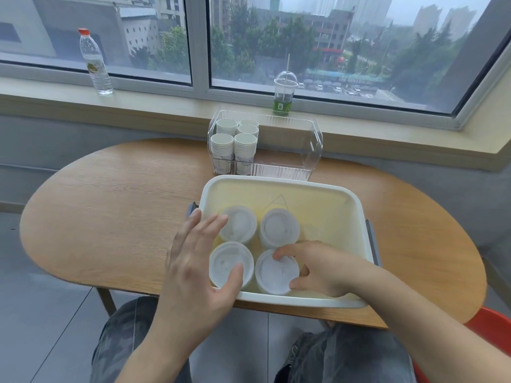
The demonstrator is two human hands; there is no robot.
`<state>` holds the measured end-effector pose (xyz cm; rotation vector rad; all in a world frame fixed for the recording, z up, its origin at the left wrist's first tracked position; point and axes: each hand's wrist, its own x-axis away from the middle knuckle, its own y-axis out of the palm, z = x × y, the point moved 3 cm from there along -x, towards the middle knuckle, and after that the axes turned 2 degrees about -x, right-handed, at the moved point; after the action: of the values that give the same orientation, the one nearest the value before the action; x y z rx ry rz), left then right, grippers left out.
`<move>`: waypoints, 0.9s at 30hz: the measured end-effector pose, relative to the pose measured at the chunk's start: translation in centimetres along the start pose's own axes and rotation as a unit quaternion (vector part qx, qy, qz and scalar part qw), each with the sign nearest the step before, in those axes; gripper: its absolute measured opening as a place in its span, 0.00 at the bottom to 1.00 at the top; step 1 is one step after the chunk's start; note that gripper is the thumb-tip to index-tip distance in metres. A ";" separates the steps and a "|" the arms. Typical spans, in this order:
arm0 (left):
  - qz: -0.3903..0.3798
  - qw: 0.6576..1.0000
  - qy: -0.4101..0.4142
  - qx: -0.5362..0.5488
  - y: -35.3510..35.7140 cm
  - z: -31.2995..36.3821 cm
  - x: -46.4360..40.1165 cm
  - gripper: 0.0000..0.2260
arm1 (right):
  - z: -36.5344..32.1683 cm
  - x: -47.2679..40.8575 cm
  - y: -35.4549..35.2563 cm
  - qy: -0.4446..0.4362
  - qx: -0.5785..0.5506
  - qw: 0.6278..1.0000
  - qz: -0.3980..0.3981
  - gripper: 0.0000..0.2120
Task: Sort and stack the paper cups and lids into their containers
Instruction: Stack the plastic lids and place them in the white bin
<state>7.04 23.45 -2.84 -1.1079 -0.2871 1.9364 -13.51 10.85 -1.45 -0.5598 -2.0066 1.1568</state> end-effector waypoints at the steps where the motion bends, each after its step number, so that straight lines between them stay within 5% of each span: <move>1: -0.001 1.000 0.001 -0.001 0.0 0.0 0.0 0.30 | 0.0 -0.1 0.1 0.002 -0.002 1.000 -0.005 0.29; 7: -0.011 1.000 0.000 -0.003 0.2 -0.3 -0.4 0.30 | -0.6 1.2 -1.0 0.011 0.004 0.999 0.036 0.23; 12: -0.012 1.000 -0.018 0.008 0.7 -0.5 -1.9 0.30 | 1.2 5.4 -3.8 0.022 0.019 0.960 0.277 0.12; 17: -0.005 0.999 -0.031 0.028 1.1 -0.7 -3.3 0.29 | 5.5 8.7 -3.5 0.034 -0.079 0.886 0.455 0.16; 20: -0.010 0.998 -0.042 0.041 1.3 -0.6 -3.8 0.29 | 7.0 10.0 -2.1 0.076 -0.146 0.863 0.477 0.19; 24: -0.013 0.998 -0.044 0.035 1.1 -0.5 -3.9 0.29 | 7.8 10.1 -0.7 0.123 -0.242 0.868 0.415 0.28; 27: -0.012 0.998 -0.047 0.036 0.6 -0.4 -3.9 0.29 | 7.3 9.5 -0.3 0.109 -0.338 0.855 0.378 0.25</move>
<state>7.93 19.99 -1.17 -0.9641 -0.2792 1.9664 -25.18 13.16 0.07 -1.8769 -1.9974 0.6799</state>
